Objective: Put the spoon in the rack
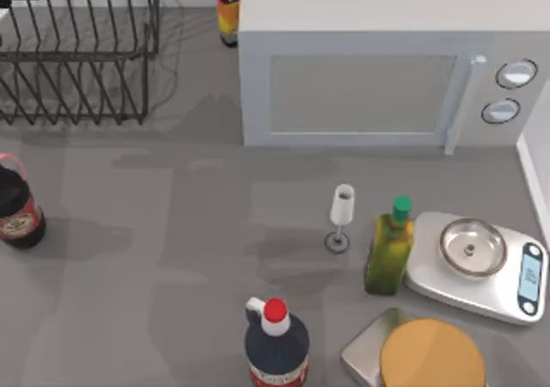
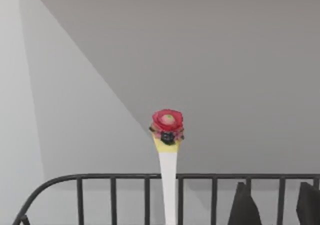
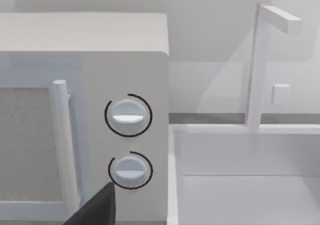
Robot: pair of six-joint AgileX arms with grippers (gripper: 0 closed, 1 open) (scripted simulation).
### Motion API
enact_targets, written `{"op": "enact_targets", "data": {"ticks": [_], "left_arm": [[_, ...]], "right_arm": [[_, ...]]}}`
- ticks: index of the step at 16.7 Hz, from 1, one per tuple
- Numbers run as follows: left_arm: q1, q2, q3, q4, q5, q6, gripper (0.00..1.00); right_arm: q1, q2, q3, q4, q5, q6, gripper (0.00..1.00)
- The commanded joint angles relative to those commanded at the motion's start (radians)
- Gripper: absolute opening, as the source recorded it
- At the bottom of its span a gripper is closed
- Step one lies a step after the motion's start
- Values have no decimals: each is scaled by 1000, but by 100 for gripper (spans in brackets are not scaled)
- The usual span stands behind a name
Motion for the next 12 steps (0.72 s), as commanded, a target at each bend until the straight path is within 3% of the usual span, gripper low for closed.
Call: {"op": "enact_targets", "data": {"ticks": [6, 12], "left_arm": [[0, 0, 0, 0, 0, 0, 98], [0, 0, 0, 0, 0, 0, 100]], "right_arm": [[0, 0, 0, 0, 0, 0, 100], [0, 0, 0, 0, 0, 0, 100]]}}
